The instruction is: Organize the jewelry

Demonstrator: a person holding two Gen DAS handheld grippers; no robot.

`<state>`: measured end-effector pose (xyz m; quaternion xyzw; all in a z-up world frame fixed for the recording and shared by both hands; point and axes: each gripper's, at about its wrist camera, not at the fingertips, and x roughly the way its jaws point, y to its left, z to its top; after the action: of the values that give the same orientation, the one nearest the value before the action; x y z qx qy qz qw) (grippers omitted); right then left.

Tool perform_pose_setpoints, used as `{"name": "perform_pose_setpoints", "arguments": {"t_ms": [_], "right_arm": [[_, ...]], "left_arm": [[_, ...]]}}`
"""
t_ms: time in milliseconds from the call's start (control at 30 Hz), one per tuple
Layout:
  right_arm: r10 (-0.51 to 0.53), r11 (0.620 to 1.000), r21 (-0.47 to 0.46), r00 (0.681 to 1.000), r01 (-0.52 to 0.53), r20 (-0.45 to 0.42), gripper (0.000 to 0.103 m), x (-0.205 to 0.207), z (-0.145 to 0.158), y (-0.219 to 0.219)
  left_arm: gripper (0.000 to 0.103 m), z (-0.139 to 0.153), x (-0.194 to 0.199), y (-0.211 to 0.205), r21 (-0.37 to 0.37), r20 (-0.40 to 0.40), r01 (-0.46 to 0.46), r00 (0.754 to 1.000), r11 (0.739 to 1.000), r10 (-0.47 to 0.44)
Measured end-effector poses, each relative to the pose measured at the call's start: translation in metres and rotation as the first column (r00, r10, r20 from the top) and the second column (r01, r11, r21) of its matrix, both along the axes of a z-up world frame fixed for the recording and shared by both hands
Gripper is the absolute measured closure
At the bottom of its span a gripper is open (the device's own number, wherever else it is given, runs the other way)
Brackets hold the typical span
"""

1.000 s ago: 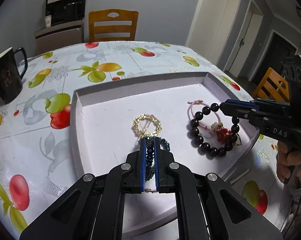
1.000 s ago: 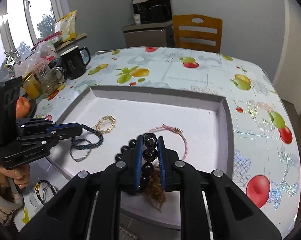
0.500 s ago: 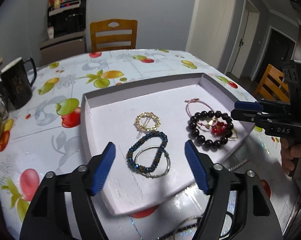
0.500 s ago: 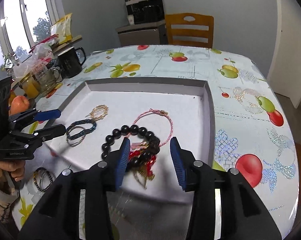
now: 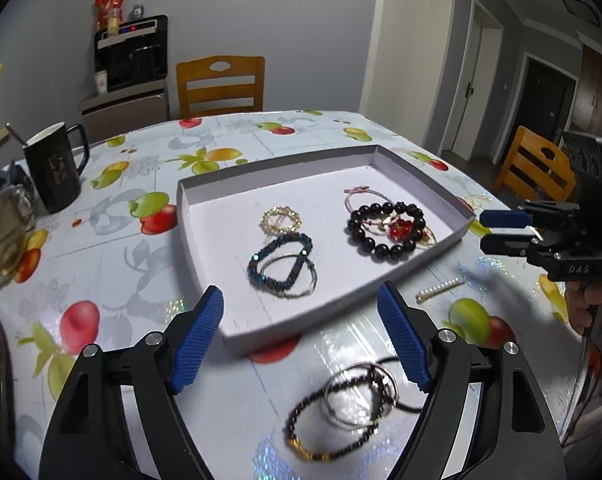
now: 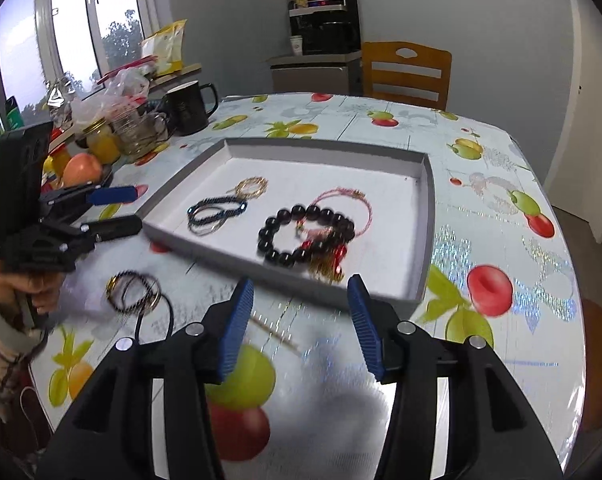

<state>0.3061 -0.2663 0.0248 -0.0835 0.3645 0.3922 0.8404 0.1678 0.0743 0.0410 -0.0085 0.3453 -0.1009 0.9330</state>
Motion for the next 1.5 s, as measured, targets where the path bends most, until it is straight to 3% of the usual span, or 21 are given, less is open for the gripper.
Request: {"name": "perform_pose_setpoints", "arguments": {"t_ms": [333, 633, 933, 1033, 1167, 1500], "right_arm": [[0.033, 0.999, -0.024, 0.999, -0.034, -0.026, 0.054, -0.013, -0.017, -0.006], [0.100, 0.990, -0.091, 0.994, -0.104, -0.049, 0.054, -0.011, -0.034, 0.019], [0.124, 0.983, -0.133, 0.991, -0.130, -0.049, 0.055, -0.005, -0.043, 0.037], [0.128, 0.980, -0.146, 0.991, -0.134, -0.048, 0.063, -0.005, -0.045, 0.040], [0.130, 0.980, -0.145, 0.991, -0.135, -0.045, 0.089, -0.006, -0.044, 0.039], [0.129, 0.982, -0.134, 0.990, -0.136, -0.058, 0.094, -0.012, -0.044, 0.039]], "left_arm": [[0.023, -0.006, -0.014, 0.000, -0.007, -0.015, 0.009, 1.000, 1.000, -0.009], [0.023, -0.016, -0.021, 0.000, -0.017, -0.044, 0.016, 0.999, 1.000, -0.017], [0.023, -0.023, -0.028, -0.020, 0.033, -0.070, 0.075, 0.995, 0.997, -0.073], [0.023, -0.026, -0.028, -0.027, 0.061, -0.079, 0.095, 0.993, 0.994, -0.090], [0.023, -0.029, -0.029, -0.033, 0.088, -0.087, 0.105, 0.992, 0.991, -0.097], [0.023, -0.035, -0.025, -0.048, 0.159, -0.110, 0.148, 0.985, 0.976, -0.131]]}}
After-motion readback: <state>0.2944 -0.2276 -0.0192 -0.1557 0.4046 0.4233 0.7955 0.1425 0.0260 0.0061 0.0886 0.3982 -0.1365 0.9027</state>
